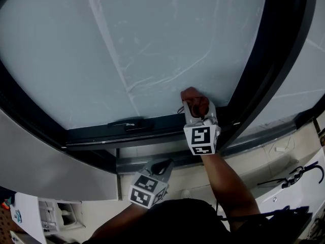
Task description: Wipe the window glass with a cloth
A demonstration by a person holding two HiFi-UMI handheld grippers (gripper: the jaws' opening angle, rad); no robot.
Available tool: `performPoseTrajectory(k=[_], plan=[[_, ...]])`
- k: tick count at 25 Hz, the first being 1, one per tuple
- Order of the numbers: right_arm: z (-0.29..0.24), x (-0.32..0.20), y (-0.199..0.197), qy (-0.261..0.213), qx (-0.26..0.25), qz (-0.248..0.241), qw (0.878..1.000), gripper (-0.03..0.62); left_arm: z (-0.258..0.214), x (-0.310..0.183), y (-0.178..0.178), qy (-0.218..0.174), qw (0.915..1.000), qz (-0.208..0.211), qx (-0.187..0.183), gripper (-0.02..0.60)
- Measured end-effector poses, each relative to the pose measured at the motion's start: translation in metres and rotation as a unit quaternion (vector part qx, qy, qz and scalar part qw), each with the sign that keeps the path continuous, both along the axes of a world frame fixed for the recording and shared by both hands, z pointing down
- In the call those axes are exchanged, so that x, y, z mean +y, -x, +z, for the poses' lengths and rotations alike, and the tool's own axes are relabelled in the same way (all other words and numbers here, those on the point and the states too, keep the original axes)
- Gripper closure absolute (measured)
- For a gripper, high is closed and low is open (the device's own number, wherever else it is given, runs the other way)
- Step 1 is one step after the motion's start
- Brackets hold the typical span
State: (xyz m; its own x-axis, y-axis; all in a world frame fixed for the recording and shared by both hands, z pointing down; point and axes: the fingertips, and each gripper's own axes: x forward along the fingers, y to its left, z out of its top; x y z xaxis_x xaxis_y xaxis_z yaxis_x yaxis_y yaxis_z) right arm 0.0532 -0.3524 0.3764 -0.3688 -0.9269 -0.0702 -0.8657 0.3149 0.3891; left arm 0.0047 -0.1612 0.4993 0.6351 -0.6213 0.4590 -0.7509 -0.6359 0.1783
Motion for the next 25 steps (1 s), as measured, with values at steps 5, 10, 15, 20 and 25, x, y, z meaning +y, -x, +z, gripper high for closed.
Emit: performPoseTrajectory(k=[5,10,15,20,25], plan=[[0.02,0.0,-0.002,0.015,0.0,0.001,1.0,0.467,0.002,0.0,-0.001,0.004,1.0,0.0,-0.003,0.565],[0.039,-0.002,-0.004,0.045,-0.025,-0.005,0.999,0.467,0.003,0.0,-0.004,0.004,1.0,0.004,-0.003,0.565],[0.052,-0.002,-0.006,0.066,-0.041,-0.008,0.997,0.467,0.004,0.002,-0.005,0.006,1.0,0.004,-0.004,0.565],[0.061,-0.003,-0.007,0.074,-0.039,-0.008,0.996,0.468,0.003,0.002,-0.008,0.005,1.0,0.007,-0.003,0.565],[0.061,-0.003,-0.006,0.076,-0.04,-0.012,0.996,0.468,0.002,0.003,-0.01,0.001,1.0,0.007,-0.002,0.565]])
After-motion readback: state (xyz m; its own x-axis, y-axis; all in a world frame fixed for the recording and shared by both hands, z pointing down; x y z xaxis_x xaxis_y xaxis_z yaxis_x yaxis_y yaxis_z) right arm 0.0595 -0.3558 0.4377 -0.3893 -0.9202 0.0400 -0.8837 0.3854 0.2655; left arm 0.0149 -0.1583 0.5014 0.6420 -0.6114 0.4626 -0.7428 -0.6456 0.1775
